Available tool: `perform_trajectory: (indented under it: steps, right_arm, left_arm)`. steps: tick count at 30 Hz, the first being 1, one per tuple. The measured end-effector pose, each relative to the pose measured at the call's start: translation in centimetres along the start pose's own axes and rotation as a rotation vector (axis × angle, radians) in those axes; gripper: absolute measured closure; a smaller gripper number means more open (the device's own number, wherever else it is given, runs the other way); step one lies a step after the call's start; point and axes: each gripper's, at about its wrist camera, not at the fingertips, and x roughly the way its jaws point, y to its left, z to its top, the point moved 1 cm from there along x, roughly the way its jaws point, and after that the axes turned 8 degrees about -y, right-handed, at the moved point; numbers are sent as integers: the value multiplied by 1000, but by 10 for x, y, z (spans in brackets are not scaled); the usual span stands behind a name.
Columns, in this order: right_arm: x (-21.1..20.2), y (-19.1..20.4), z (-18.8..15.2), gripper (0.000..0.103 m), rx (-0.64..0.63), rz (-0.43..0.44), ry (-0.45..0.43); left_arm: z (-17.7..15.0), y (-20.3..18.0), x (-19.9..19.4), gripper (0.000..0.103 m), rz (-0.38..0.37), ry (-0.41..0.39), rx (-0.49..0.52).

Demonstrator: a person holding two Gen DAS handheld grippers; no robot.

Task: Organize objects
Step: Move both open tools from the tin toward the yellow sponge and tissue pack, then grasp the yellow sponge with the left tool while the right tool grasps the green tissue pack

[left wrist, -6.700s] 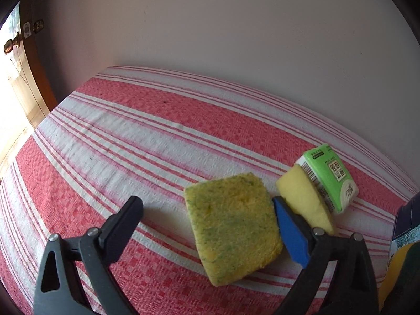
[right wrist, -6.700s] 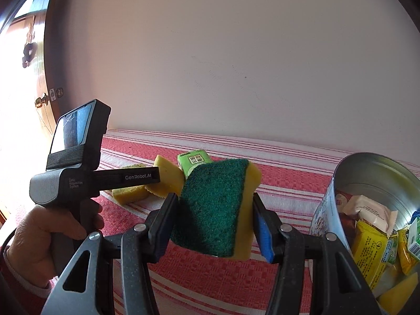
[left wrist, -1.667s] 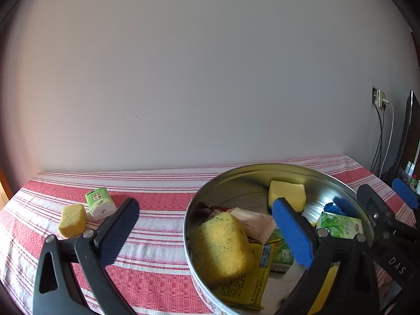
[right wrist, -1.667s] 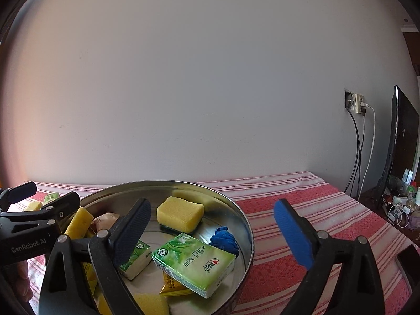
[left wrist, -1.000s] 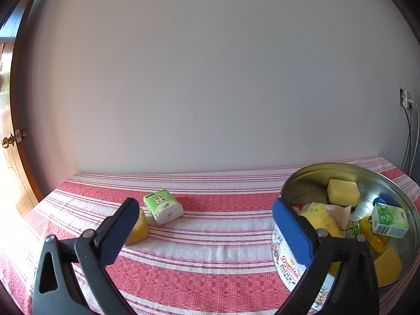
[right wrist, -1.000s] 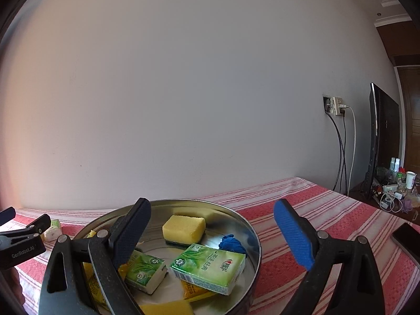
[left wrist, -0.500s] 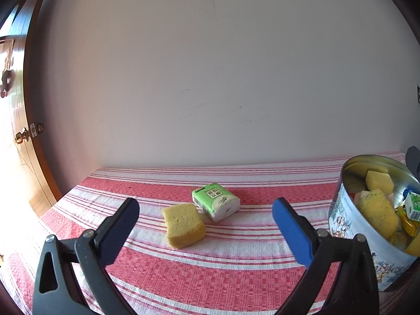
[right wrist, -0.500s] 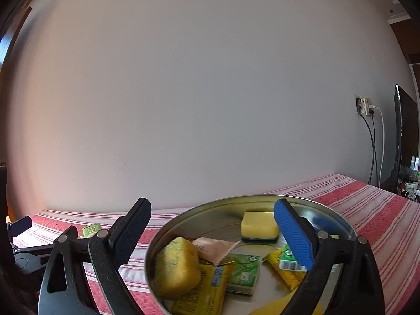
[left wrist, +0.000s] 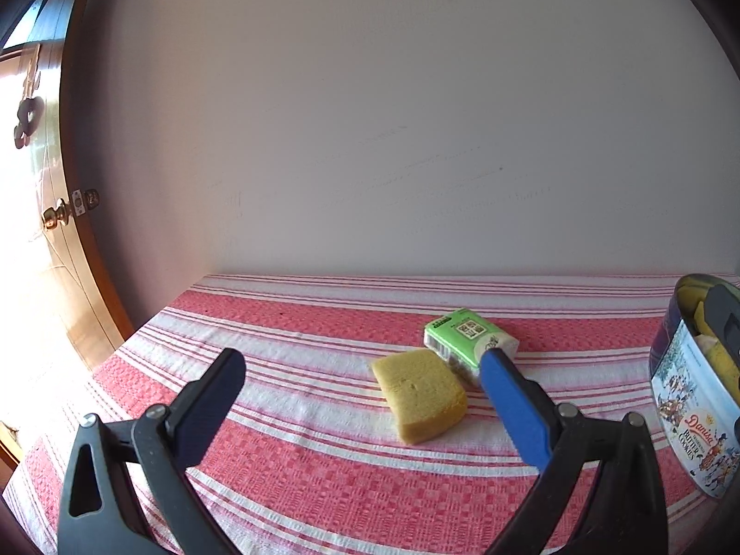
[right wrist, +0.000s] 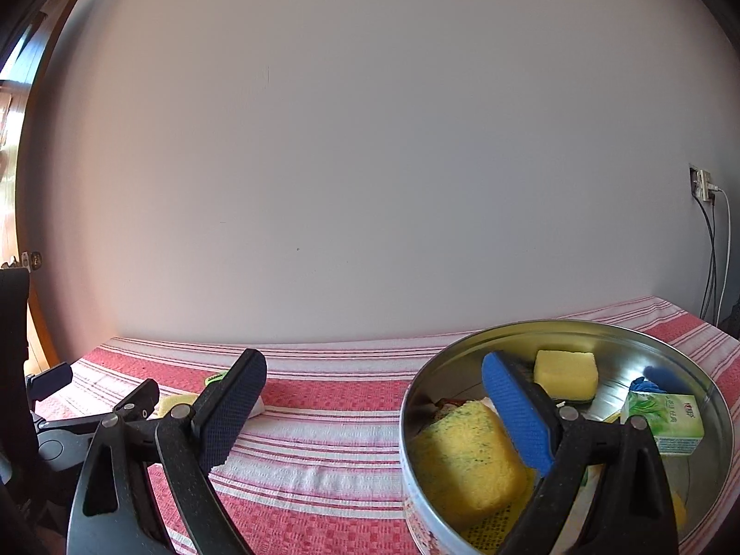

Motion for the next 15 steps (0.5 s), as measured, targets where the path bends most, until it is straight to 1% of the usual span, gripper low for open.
perform_trajectory:
  steps: [5,9,12,15]
  right_arm:
    - [17,17,-5,7,-29,35,50]
    - [21,32,-8,7,-54,71,88]
    - [32,40,-11,7,-64,89,131]
    - [43,39,-12,7,-54,96,166]
  left_arm:
    - [-3,27,22,1,46,64,-36]
    - [-8,41,39,1,76,128,-53]
    - [-11,47,47,1,73,168,-69]
    - [-12,39,49,1,61,184,-34]
